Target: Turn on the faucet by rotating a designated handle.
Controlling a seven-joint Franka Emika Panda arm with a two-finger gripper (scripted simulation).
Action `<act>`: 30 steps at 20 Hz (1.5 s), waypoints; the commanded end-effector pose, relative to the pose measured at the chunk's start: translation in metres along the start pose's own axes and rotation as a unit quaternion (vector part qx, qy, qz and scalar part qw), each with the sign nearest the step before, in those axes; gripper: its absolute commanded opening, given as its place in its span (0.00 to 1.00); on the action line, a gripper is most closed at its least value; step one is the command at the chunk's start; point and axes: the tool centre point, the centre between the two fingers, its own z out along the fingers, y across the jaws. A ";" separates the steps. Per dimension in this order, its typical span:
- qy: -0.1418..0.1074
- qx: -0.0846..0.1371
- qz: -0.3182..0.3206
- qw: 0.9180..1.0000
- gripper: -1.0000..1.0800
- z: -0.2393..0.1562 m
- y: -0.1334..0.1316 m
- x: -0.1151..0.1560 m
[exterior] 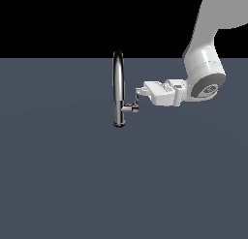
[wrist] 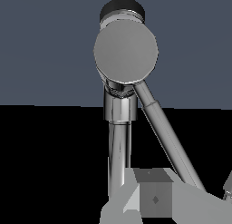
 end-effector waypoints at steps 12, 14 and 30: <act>-0.002 -0.003 0.001 1.000 0.00 0.003 0.038 0.026; -0.003 -0.004 0.001 1.000 0.00 0.004 0.045 0.030; -0.003 -0.005 0.000 1.000 0.00 0.004 0.061 0.096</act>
